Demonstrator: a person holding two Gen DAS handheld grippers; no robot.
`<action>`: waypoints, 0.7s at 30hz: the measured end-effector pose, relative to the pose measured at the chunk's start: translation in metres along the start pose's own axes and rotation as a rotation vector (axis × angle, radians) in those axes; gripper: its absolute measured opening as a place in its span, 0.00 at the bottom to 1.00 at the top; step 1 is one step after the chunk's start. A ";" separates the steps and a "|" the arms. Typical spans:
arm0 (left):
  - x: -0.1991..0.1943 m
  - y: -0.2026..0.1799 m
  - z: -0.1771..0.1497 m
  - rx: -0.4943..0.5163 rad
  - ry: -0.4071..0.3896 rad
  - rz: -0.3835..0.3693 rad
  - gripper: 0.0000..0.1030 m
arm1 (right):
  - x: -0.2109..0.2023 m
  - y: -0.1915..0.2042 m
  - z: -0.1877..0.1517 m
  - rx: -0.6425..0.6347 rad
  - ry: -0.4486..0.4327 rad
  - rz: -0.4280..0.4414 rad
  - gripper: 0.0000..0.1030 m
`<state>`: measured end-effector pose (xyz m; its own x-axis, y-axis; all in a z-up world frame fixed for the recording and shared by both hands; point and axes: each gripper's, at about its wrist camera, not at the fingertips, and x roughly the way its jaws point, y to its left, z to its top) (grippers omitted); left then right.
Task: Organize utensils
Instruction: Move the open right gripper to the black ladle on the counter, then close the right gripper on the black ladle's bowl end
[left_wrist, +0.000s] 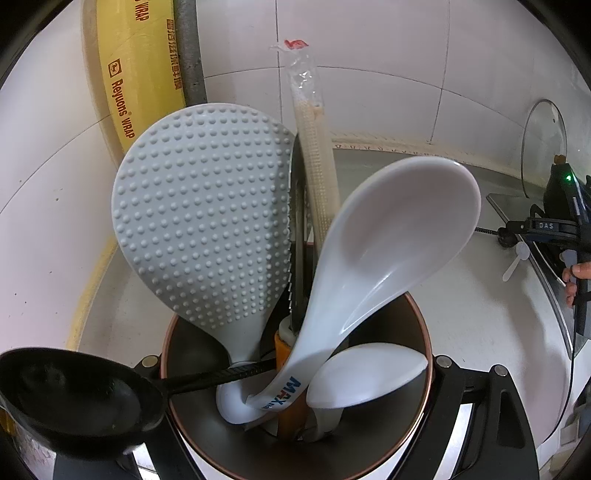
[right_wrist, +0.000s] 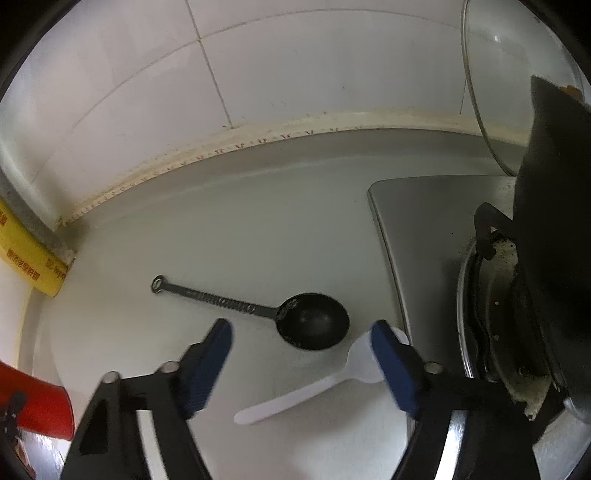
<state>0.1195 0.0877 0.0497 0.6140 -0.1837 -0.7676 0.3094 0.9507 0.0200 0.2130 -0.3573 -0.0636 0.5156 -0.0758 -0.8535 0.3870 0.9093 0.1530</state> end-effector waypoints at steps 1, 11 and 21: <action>0.000 -0.001 0.000 -0.001 0.000 0.001 0.87 | 0.003 -0.001 0.002 0.007 0.003 -0.003 0.67; -0.001 -0.005 0.003 -0.014 0.007 0.013 0.87 | 0.023 -0.021 0.003 0.062 0.041 -0.034 0.36; 0.004 -0.006 0.010 -0.018 0.016 0.016 0.87 | 0.026 -0.029 -0.002 0.117 0.051 -0.019 0.12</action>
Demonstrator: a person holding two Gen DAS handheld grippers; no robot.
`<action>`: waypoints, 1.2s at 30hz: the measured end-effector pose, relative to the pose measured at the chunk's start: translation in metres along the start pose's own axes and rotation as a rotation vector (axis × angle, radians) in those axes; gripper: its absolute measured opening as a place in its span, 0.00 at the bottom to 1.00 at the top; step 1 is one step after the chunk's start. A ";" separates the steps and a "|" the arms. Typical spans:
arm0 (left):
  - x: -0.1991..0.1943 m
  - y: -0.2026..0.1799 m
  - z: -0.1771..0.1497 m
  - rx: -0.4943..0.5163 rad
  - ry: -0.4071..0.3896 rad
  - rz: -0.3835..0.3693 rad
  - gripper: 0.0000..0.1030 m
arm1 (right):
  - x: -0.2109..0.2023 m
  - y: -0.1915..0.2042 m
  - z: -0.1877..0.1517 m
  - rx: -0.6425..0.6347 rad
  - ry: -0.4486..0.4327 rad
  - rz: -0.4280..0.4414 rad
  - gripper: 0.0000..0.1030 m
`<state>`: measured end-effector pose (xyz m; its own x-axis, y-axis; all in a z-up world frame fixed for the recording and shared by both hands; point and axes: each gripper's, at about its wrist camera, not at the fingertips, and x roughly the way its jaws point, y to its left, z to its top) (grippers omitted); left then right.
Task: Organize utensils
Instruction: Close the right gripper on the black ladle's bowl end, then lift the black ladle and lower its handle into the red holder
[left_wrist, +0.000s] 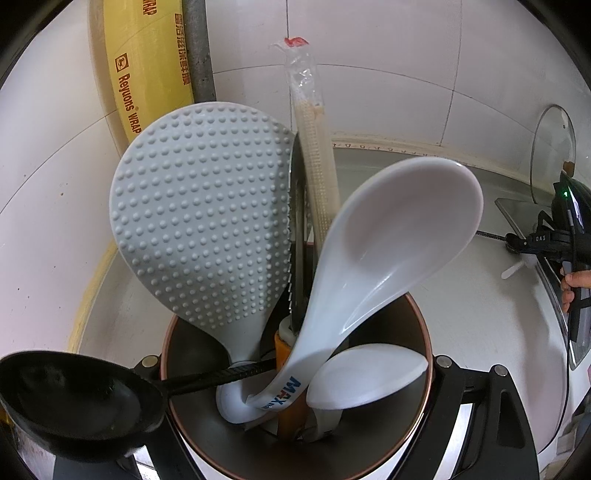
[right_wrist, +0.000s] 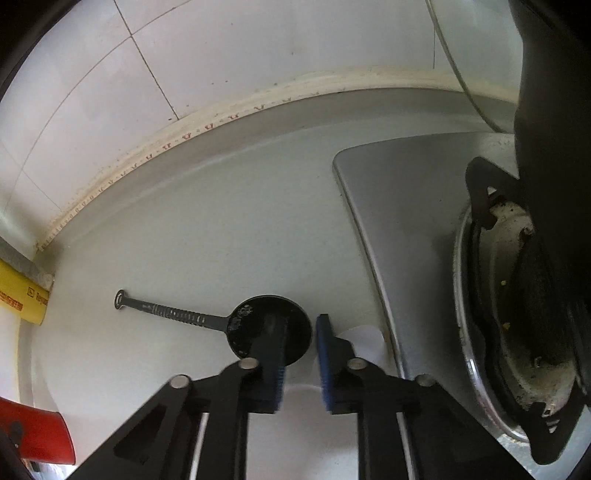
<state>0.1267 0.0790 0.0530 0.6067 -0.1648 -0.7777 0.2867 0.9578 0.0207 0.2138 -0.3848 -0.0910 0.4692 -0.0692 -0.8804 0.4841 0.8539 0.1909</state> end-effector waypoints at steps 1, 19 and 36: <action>0.001 0.000 0.001 0.001 0.001 0.000 0.87 | 0.000 0.000 0.000 0.000 -0.003 -0.001 0.10; -0.001 0.004 -0.004 0.007 -0.007 -0.005 0.87 | -0.069 0.047 -0.005 -0.073 -0.177 0.039 0.06; -0.010 0.008 -0.015 0.023 -0.028 -0.023 0.87 | -0.190 0.139 -0.046 -0.259 -0.389 0.159 0.06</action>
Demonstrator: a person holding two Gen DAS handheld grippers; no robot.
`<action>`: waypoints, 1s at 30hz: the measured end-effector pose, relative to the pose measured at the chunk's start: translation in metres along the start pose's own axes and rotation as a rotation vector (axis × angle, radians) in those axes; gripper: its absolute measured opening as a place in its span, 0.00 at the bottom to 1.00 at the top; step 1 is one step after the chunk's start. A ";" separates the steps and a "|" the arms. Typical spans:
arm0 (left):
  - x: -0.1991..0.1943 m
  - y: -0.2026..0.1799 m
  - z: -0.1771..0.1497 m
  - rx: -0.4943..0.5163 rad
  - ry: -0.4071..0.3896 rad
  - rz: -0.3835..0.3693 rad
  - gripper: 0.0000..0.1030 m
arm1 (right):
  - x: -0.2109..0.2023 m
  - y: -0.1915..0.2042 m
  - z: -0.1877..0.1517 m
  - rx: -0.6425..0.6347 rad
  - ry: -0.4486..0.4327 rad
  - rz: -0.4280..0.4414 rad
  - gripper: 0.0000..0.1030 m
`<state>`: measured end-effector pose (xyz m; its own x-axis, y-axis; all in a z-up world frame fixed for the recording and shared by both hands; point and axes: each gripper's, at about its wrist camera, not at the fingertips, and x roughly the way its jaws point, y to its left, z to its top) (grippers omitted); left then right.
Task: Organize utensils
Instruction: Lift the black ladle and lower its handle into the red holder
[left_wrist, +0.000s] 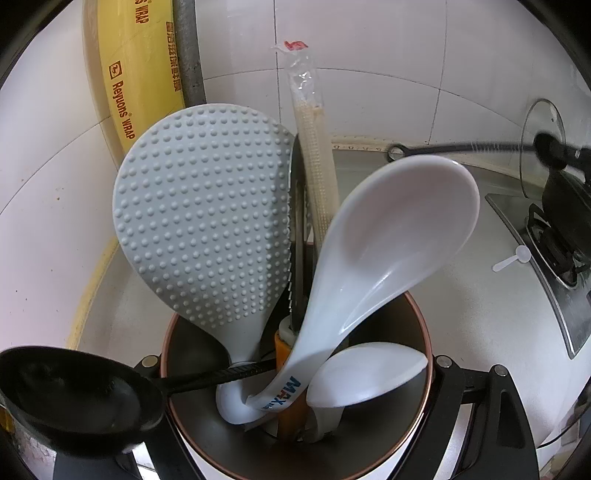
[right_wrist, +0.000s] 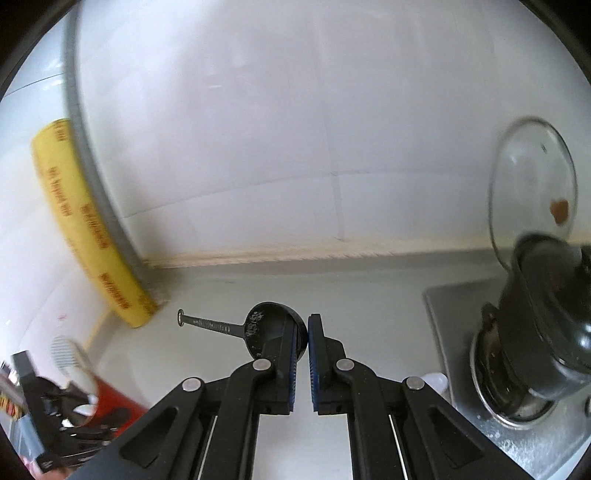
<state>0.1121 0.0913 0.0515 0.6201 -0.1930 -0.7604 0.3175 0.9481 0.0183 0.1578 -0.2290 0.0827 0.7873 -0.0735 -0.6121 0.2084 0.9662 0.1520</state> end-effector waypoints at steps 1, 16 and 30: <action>-0.001 0.001 -0.001 0.000 -0.001 -0.001 0.87 | -0.005 0.008 0.002 -0.020 -0.008 0.013 0.06; 0.003 0.002 -0.005 -0.006 -0.006 -0.012 0.87 | -0.072 0.076 0.007 -0.254 -0.126 0.151 0.06; 0.005 0.005 -0.008 -0.010 -0.007 -0.020 0.87 | -0.095 0.086 0.006 -0.366 -0.122 0.202 0.06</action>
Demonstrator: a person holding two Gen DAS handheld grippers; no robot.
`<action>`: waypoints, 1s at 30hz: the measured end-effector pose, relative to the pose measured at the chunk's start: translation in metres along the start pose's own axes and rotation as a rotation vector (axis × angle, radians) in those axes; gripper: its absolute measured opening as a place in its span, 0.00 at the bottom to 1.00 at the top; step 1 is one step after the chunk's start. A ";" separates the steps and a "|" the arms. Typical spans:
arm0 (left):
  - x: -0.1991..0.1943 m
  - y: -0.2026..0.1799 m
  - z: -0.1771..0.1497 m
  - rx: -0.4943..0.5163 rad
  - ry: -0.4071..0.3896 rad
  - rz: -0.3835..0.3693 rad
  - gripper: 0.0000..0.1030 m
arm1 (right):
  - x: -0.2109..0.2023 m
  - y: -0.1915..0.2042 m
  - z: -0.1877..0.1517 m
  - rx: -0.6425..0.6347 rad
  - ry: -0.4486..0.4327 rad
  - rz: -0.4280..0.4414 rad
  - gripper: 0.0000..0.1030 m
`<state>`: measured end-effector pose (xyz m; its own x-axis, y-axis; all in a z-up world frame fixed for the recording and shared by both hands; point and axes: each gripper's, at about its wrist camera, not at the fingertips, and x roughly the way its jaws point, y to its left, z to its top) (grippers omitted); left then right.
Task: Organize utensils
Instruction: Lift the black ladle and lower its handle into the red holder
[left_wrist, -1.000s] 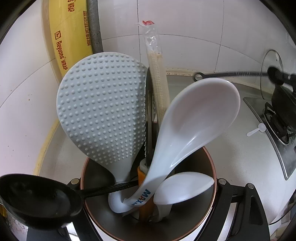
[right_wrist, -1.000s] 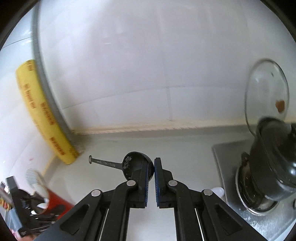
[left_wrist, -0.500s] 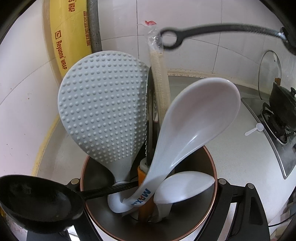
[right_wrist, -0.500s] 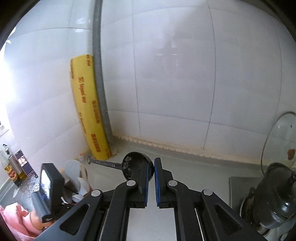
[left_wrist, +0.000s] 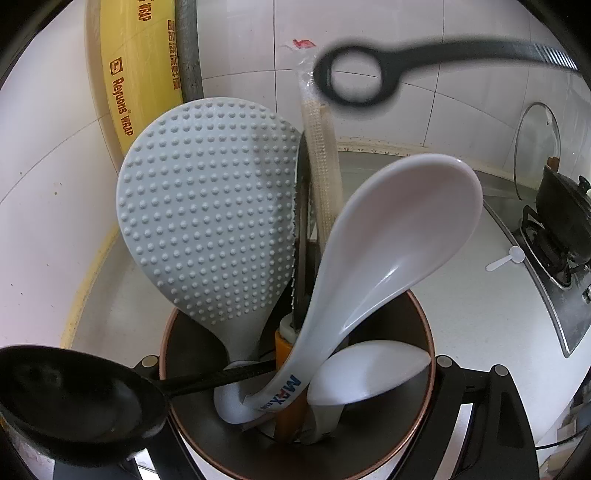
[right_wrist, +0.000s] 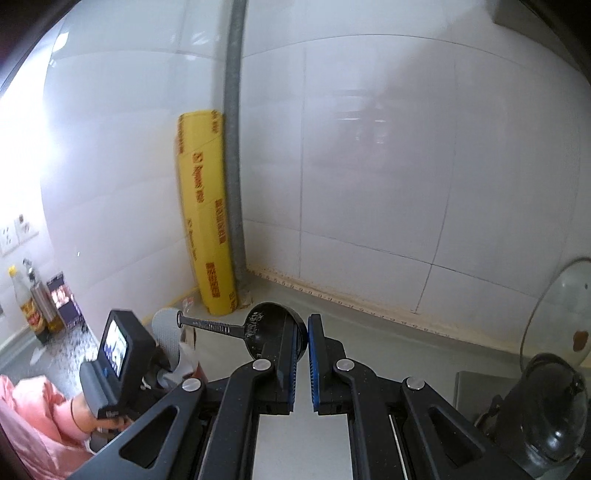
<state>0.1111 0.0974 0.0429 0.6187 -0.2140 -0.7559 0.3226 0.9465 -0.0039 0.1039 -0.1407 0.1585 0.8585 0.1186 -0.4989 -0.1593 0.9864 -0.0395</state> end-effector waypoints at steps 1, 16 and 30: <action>-0.003 0.000 0.001 0.000 0.000 -0.001 0.87 | 0.001 0.002 0.000 -0.010 0.006 0.003 0.06; 0.004 -0.002 -0.001 0.004 0.011 0.002 0.87 | 0.040 0.033 -0.006 -0.124 0.116 0.050 0.06; 0.009 -0.005 -0.003 0.015 0.018 0.009 0.87 | 0.061 0.058 0.001 -0.143 0.113 0.123 0.08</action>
<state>0.1136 0.0915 0.0342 0.6085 -0.2007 -0.7678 0.3274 0.9448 0.0125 0.1476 -0.0765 0.1268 0.7694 0.2154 -0.6013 -0.3337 0.9383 -0.0909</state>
